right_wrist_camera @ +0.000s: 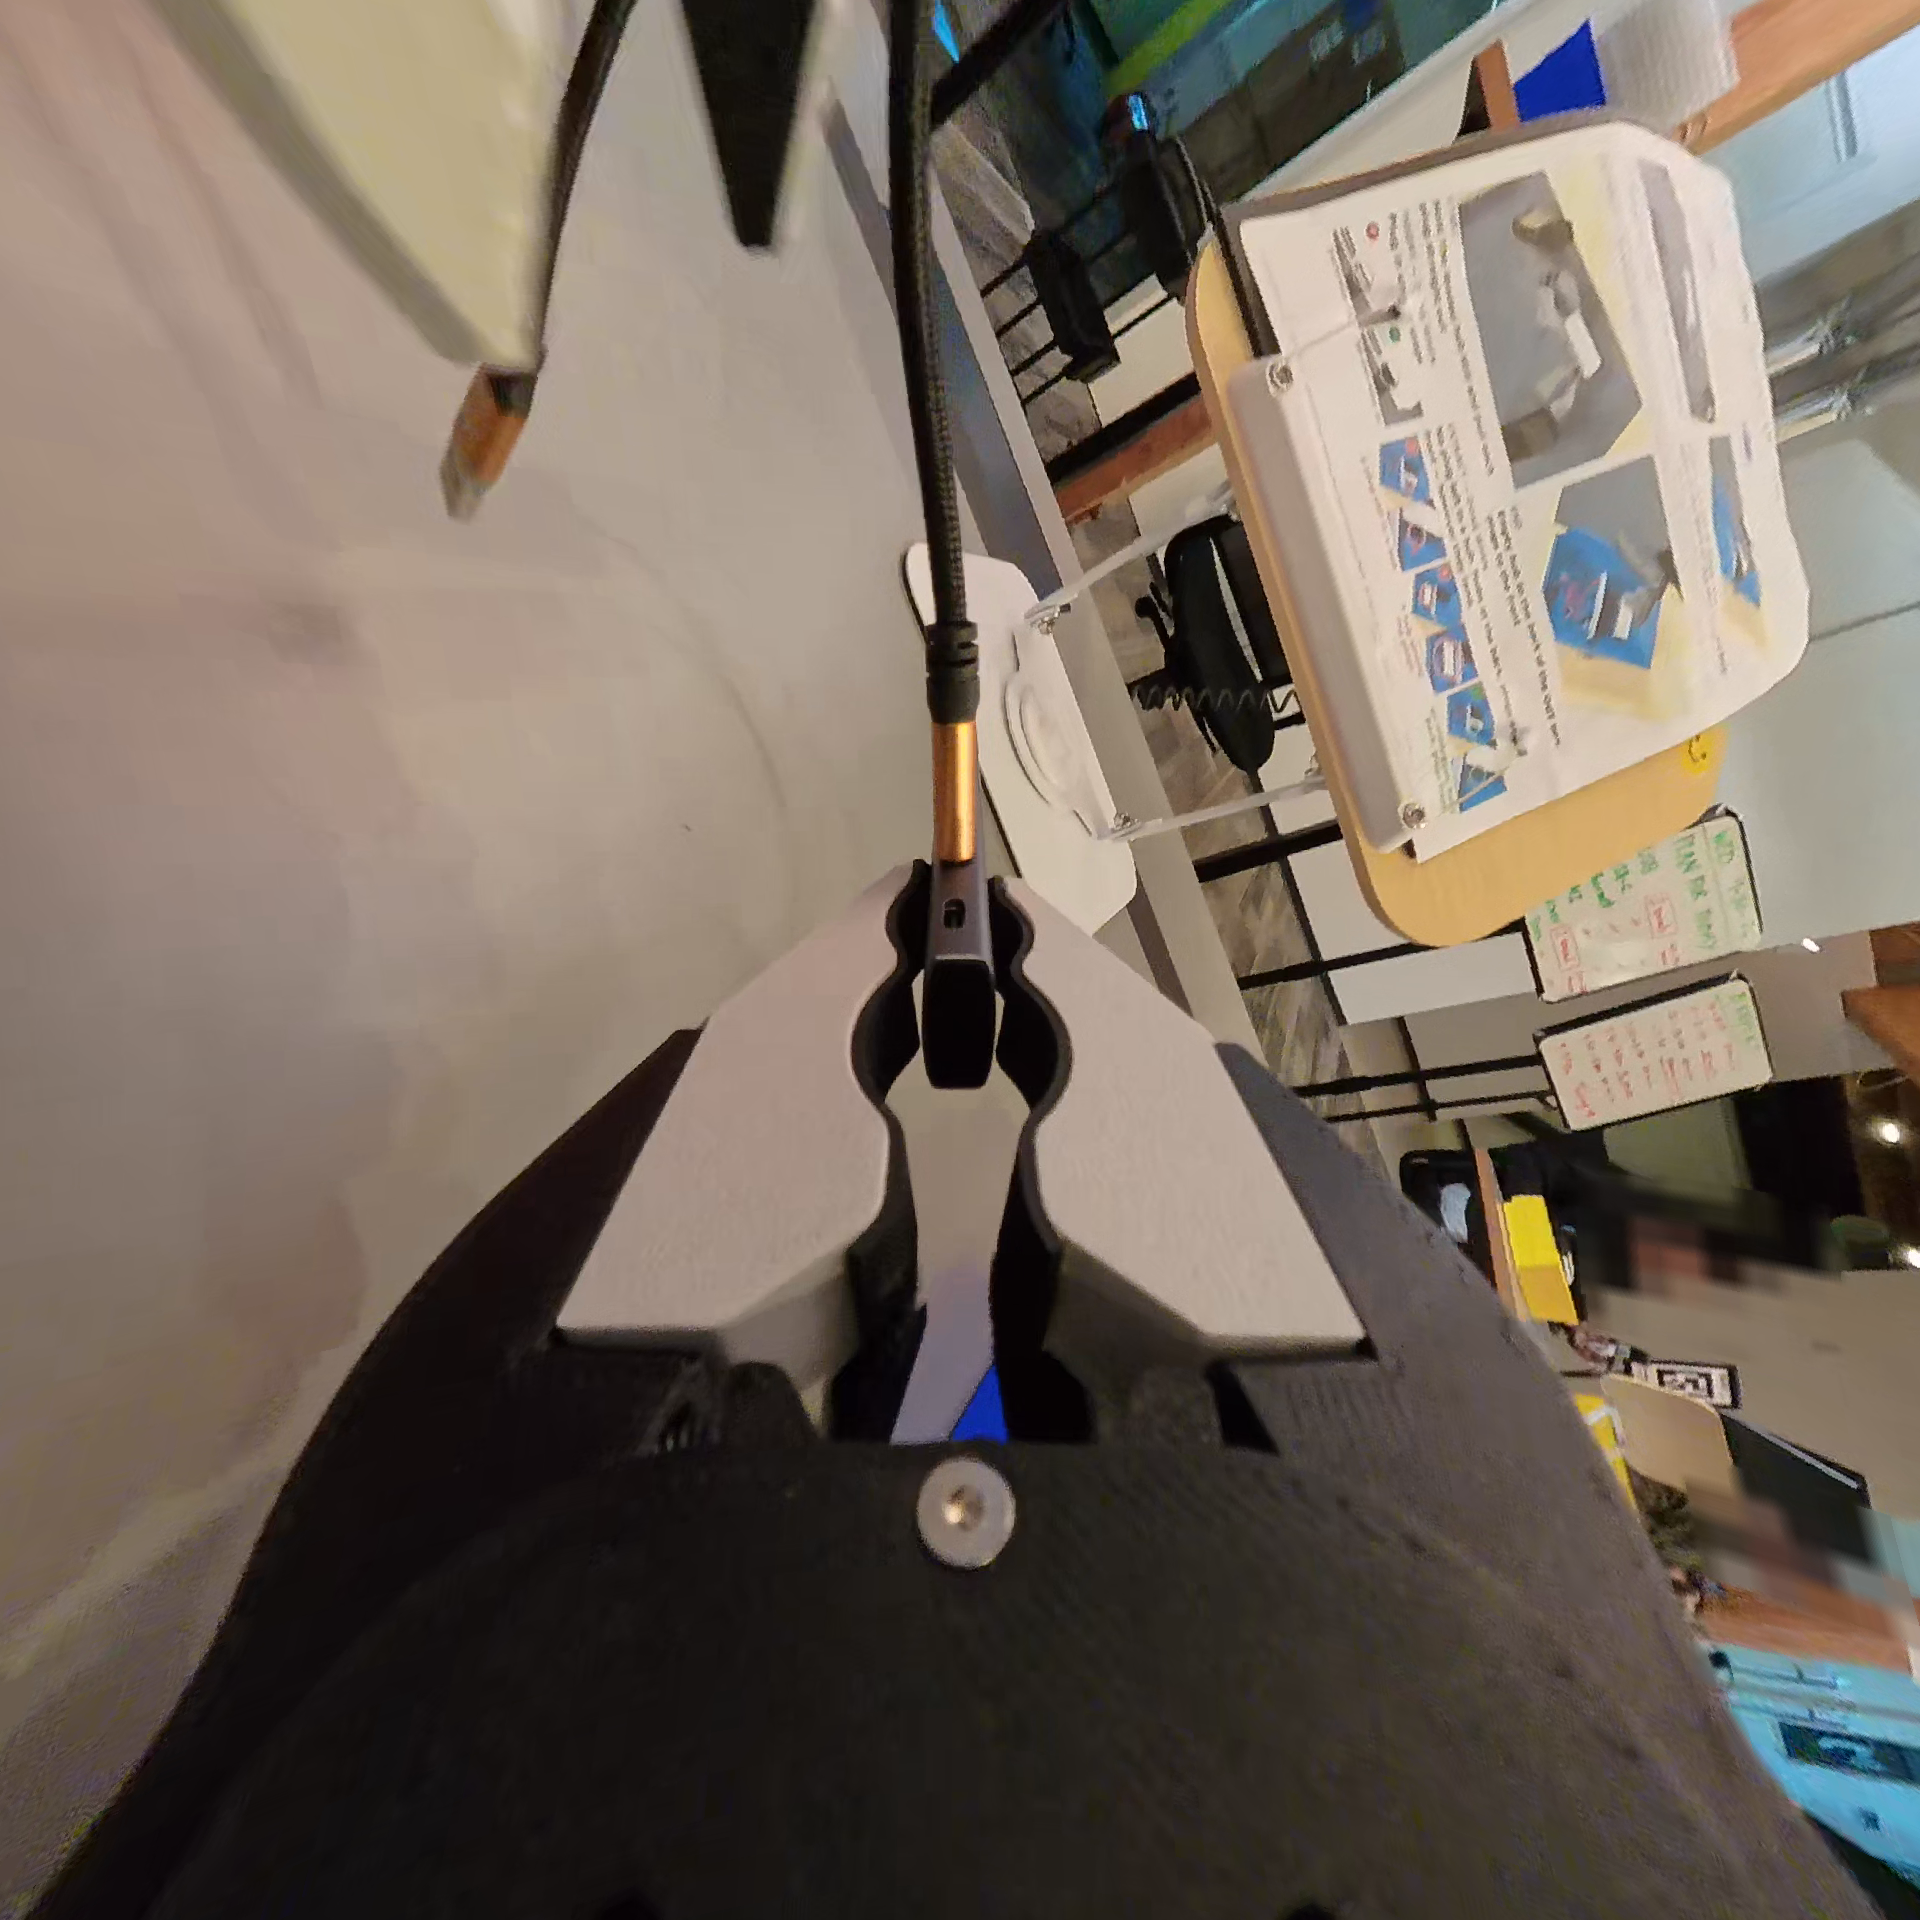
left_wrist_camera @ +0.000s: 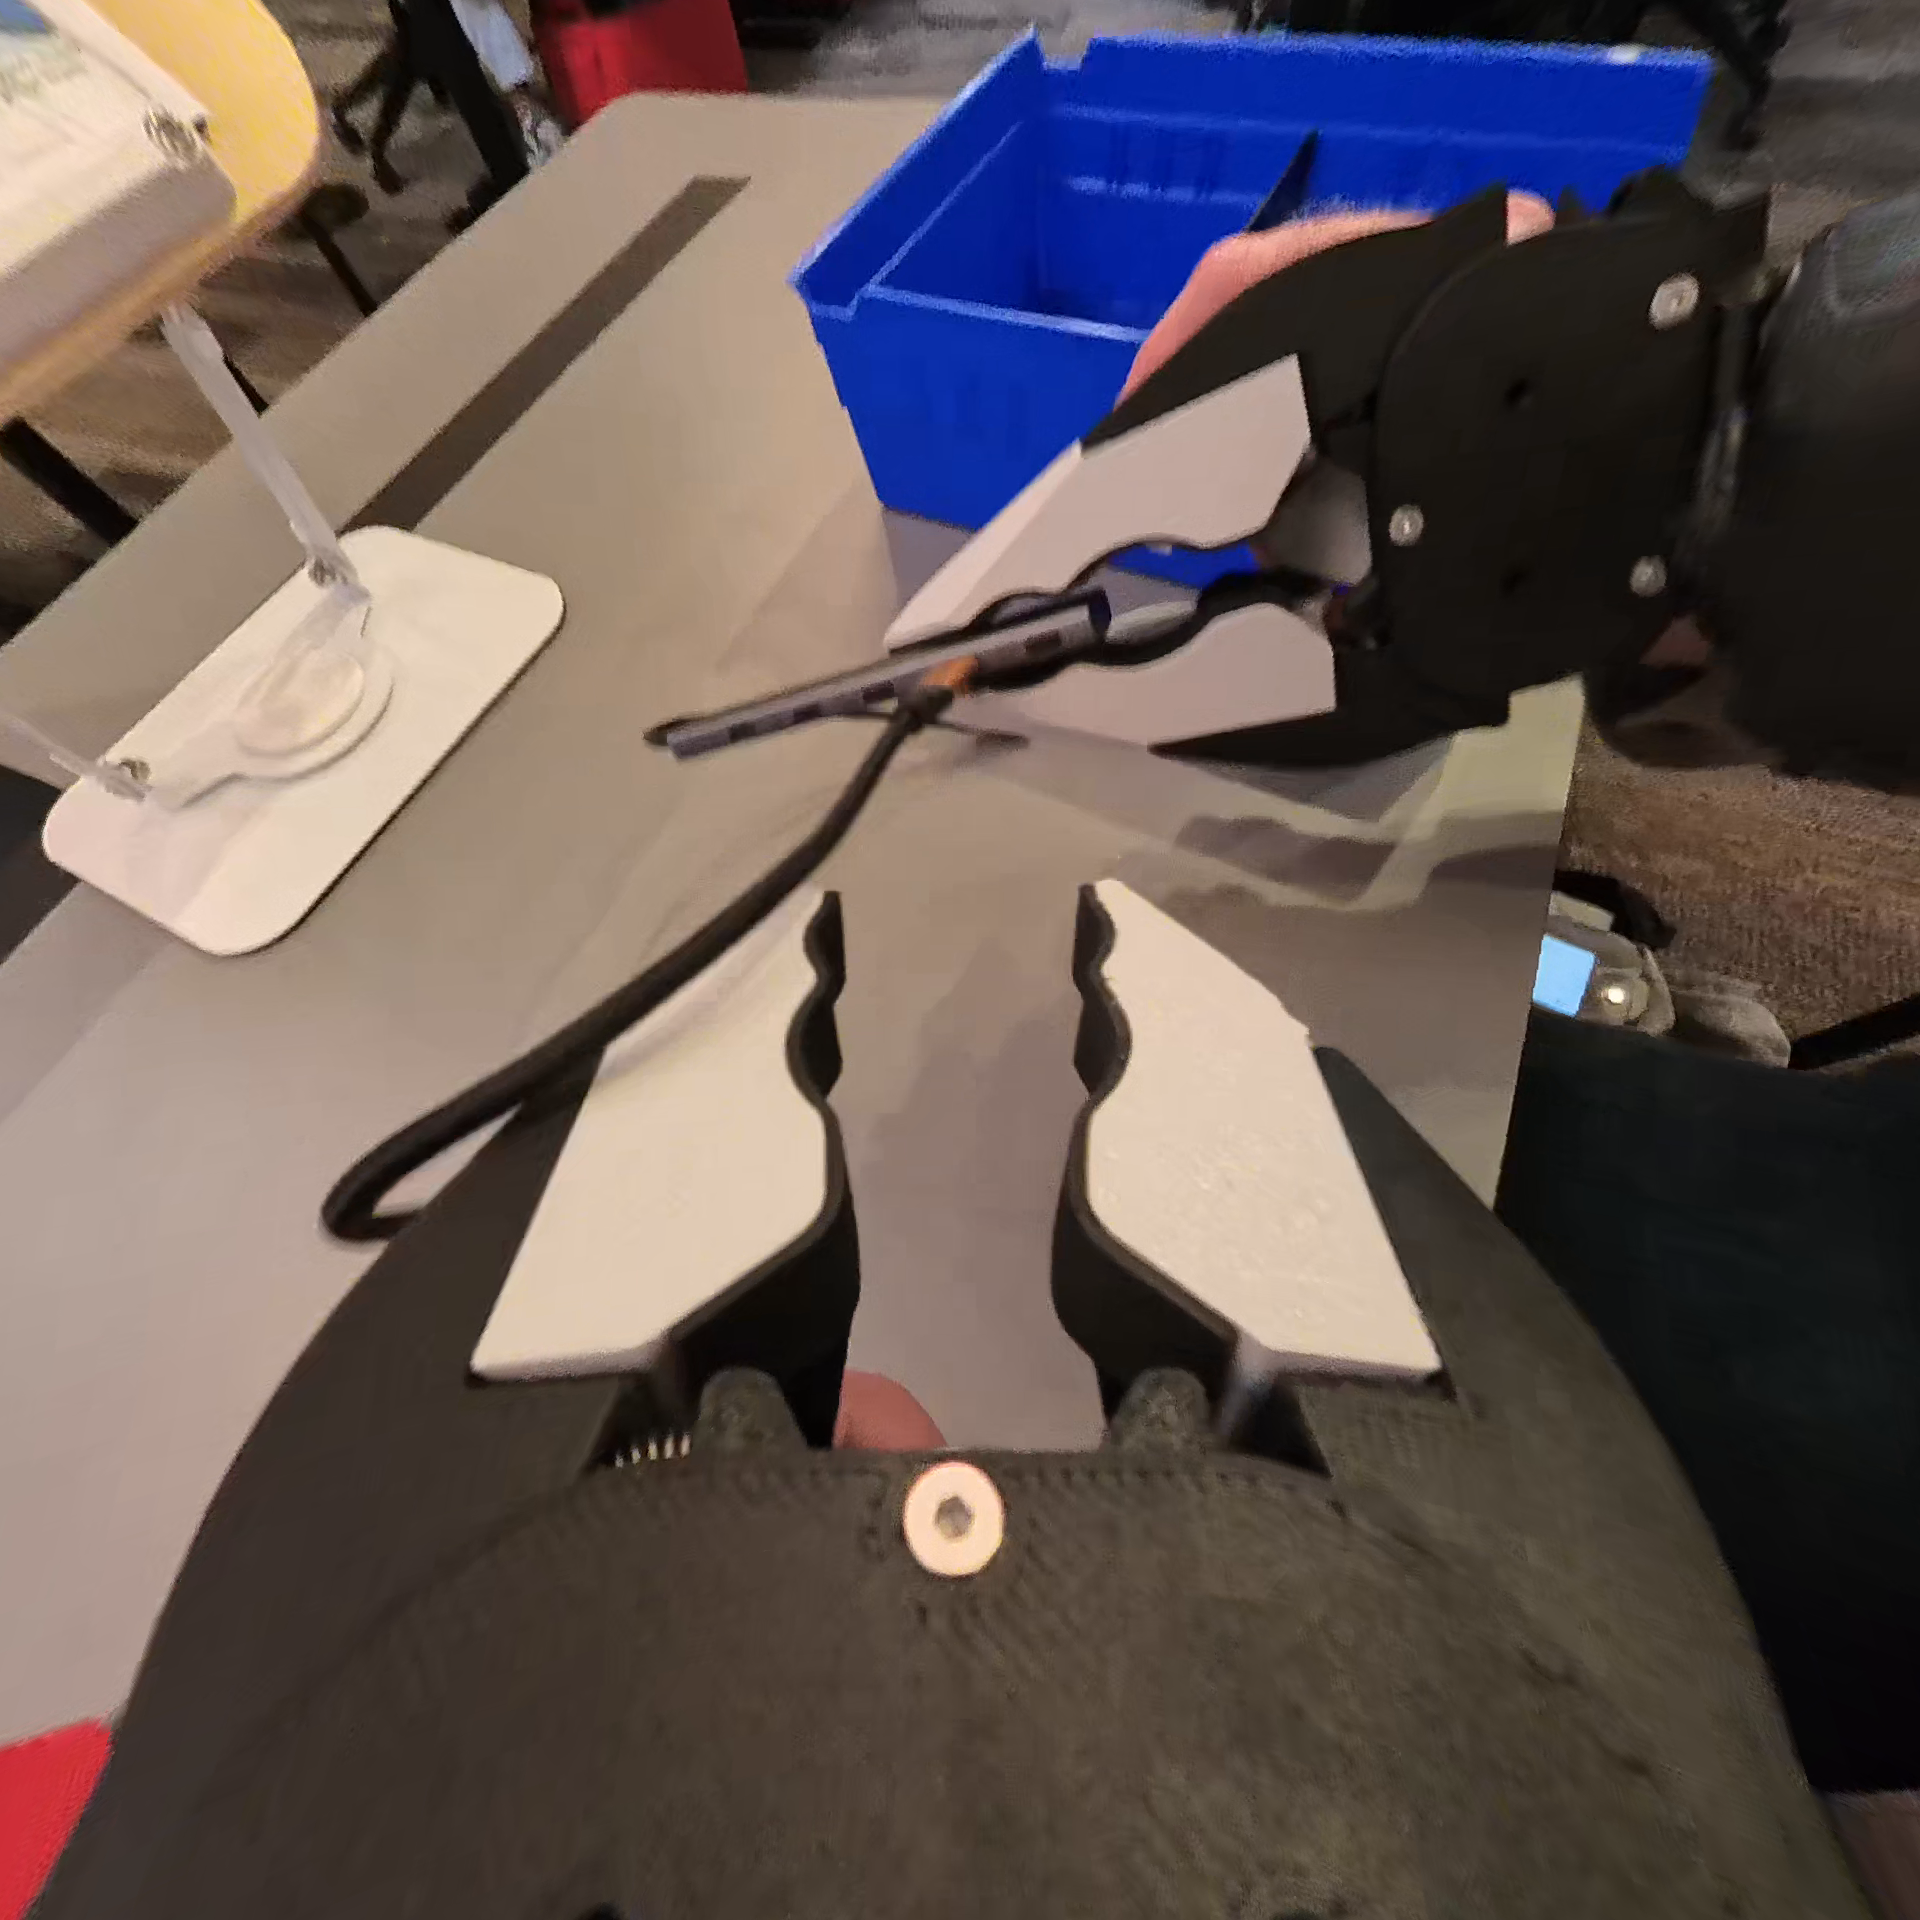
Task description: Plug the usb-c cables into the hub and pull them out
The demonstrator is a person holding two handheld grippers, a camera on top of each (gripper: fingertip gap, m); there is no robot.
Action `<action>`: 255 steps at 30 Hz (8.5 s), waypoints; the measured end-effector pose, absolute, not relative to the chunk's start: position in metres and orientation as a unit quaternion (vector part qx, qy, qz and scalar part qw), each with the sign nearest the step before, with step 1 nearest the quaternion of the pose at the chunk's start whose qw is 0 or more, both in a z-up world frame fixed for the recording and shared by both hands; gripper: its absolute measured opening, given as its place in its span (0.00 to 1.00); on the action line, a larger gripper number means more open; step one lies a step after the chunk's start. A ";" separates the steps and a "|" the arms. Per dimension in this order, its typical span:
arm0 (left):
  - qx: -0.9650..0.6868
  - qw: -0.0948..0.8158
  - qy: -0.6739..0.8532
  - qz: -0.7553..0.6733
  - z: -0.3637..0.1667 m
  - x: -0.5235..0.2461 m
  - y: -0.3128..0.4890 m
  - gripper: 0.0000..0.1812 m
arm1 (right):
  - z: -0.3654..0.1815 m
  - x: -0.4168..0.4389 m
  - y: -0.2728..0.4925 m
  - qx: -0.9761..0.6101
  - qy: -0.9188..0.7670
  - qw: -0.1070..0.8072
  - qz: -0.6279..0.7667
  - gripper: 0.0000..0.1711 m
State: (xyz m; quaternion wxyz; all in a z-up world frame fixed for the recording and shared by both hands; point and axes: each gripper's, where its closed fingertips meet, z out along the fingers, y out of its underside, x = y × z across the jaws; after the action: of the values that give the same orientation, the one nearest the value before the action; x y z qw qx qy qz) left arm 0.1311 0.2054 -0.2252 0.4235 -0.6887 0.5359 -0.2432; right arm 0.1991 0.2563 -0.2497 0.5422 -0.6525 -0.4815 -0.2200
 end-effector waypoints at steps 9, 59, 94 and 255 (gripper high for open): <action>-0.702 0.381 0.560 -0.220 -0.248 0.080 0.165 0.23 | -0.269 0.219 0.263 -0.697 -0.448 0.517 -0.215 0.04; -0.701 0.641 0.290 0.119 -0.106 -0.216 0.257 0.02 | -0.303 0.214 0.256 -0.704 -0.471 0.490 -0.209 0.04; -0.842 0.371 0.337 0.200 -0.247 -0.258 0.229 0.14 | -0.311 0.208 0.253 -0.704 -0.480 0.485 -0.200 0.04; -0.921 0.125 0.308 0.203 -0.339 -0.302 0.258 0.16 | -0.319 0.210 0.246 -0.711 -0.479 0.484 -0.176 0.04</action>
State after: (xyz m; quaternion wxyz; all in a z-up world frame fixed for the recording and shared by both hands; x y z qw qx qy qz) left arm -0.3023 0.2580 -0.3390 0.1247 -0.9211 0.3078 0.2031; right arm 0.2103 0.2461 -0.3187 0.4840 -0.7110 -0.4786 -0.1764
